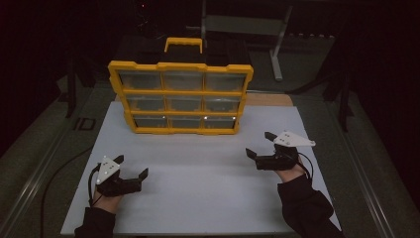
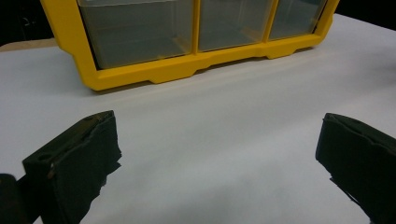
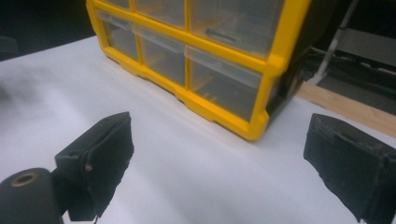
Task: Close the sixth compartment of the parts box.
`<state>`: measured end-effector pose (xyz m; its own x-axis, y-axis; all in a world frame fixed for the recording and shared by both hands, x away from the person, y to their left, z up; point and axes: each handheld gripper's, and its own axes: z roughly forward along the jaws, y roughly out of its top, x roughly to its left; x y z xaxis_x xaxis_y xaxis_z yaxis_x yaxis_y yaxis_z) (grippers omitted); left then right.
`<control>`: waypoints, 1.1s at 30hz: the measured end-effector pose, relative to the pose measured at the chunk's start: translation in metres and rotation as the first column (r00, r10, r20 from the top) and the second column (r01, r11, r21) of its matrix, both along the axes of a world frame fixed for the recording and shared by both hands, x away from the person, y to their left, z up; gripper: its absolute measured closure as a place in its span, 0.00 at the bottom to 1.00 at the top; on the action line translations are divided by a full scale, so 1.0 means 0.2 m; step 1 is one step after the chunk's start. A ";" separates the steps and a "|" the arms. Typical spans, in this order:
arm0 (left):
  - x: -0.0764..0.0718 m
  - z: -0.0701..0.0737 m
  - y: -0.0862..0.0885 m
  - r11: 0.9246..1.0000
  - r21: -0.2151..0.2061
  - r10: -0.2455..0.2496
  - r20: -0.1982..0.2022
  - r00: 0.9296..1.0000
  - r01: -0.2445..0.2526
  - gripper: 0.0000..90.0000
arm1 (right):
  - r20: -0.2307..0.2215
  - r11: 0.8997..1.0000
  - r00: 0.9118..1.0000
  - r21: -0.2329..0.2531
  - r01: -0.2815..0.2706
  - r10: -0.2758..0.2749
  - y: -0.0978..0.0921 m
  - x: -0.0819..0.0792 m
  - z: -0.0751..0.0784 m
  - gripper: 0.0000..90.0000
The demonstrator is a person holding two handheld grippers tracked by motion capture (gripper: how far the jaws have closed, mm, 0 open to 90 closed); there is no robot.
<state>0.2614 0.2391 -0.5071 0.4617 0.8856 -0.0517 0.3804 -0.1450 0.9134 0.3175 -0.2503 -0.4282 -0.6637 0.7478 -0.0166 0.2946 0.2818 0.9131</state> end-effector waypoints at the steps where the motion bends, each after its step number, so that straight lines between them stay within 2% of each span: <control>1: 0.00 0.00 0.00 1.000 0.000 0.000 -0.001 1.000 0.000 0.00 | -0.001 1.000 1.000 -0.003 0.003 -0.003 -0.01 0.00 -0.01 0.09; 15: 0.00 0.00 0.00 1.000 -0.002 0.001 0.002 1.000 -0.001 0.00 | -0.036 1.000 0.999 0.003 0.009 -0.009 -0.12 -0.07 -0.15 0.09; 28: 0.00 0.00 0.00 1.000 -0.002 0.001 0.003 1.000 -0.001 0.00 | -0.055 0.998 0.997 0.000 0.056 -0.056 -0.20 -0.12 -0.24 0.09; 33: -0.01 0.00 0.00 1.000 -0.001 -0.001 0.005 1.000 0.001 0.00 | -0.070 0.996 0.994 -0.020 0.087 -0.088 -0.23 -0.14 -0.30 0.09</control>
<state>0.2602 0.2396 -0.5062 0.4627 0.8851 -0.0499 0.3753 -0.1446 0.9155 0.2888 -0.2970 -0.4872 -0.5960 0.8029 0.0147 0.3820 0.2673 0.8846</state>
